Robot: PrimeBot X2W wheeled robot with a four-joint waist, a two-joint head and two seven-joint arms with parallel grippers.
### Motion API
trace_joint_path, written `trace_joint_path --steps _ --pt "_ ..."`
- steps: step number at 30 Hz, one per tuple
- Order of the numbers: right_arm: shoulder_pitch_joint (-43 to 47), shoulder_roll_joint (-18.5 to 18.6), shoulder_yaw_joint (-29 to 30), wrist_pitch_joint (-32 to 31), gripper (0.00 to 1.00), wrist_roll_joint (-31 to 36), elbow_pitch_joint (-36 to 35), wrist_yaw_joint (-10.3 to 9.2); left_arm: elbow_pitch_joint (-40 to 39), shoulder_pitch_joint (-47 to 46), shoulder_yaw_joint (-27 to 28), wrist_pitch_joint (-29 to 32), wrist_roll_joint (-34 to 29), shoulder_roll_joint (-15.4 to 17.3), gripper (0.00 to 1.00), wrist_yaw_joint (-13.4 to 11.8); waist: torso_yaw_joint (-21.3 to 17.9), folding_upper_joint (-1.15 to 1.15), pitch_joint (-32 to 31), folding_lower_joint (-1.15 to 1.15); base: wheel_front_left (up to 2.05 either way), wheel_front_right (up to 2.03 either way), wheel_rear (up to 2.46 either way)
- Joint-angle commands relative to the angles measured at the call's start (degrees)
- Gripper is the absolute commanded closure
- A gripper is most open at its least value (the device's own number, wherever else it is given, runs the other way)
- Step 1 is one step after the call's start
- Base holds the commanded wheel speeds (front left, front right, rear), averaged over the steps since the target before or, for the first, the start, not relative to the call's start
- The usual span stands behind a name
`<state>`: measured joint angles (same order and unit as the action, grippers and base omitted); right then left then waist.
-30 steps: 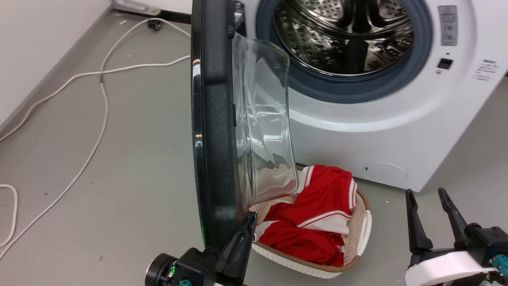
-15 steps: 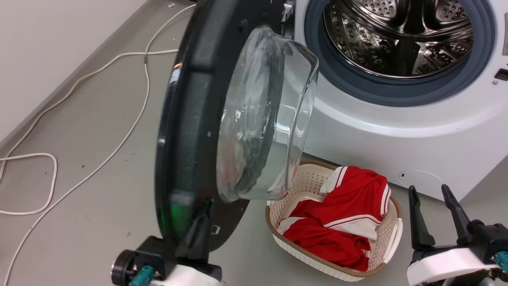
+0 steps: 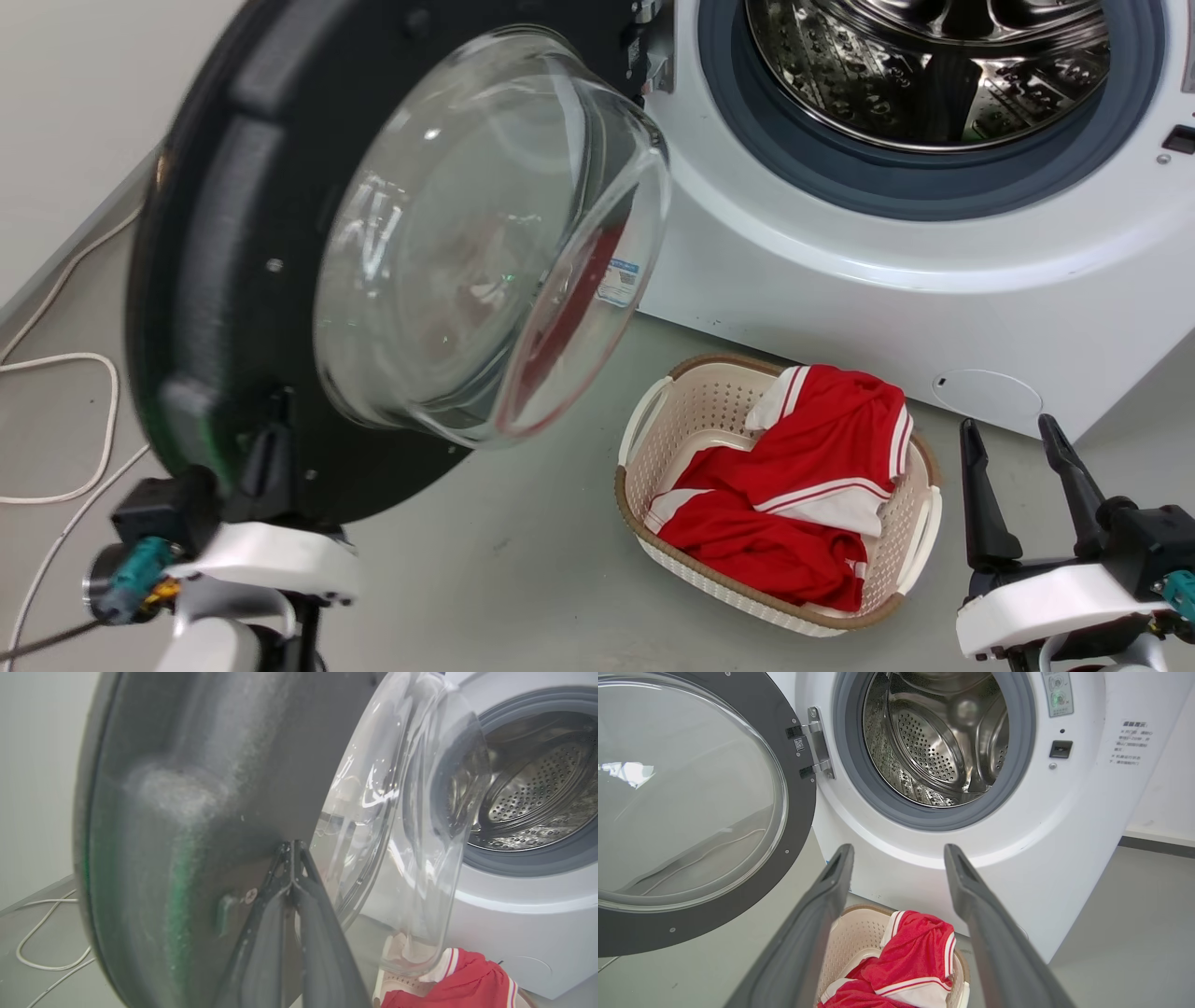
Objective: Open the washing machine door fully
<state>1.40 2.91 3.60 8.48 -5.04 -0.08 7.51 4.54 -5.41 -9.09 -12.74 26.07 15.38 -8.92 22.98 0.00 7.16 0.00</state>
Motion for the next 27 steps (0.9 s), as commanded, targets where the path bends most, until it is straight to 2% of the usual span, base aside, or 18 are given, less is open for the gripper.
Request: trace_joint_path --steps 1,8,13,22,27 --pt "-0.65 -0.08 -0.01 -0.25 0.00 0.17 -0.26 -0.04 2.08 -1.81 1.89 -0.58 0.77 1.54 1.00 0.49 -0.48 0.00 0.37 0.00 0.00 0.00 0.00" --pt "-1.56 -0.09 0.26 -0.29 0.00 0.60 0.16 -0.04 9.10 -6.12 6.56 -1.23 2.64 5.49 1.00 1.69 -1.69 0.00 1.46 0.00 0.00 0.00 0.00" --pt "-1.83 -0.09 0.22 -0.30 0.00 0.77 0.44 -0.04 15.55 -9.41 7.95 -1.60 3.06 7.45 1.00 2.81 -2.11 0.00 1.87 0.00 0.00 0.00 0.00" --pt "-2.42 -0.08 0.06 -0.68 0.00 0.82 -0.05 -0.04 24.55 -14.47 10.01 -2.31 2.93 9.32 1.00 4.51 -2.64 0.00 2.27 0.00 0.00 0.00 0.00" --pt "-2.20 -0.08 -0.47 -0.41 0.00 -0.07 0.52 -0.04 26.19 -13.07 11.45 -2.50 2.23 9.24 1.00 4.82 -3.55 0.00 1.64 0.00 0.00 0.00 0.00"
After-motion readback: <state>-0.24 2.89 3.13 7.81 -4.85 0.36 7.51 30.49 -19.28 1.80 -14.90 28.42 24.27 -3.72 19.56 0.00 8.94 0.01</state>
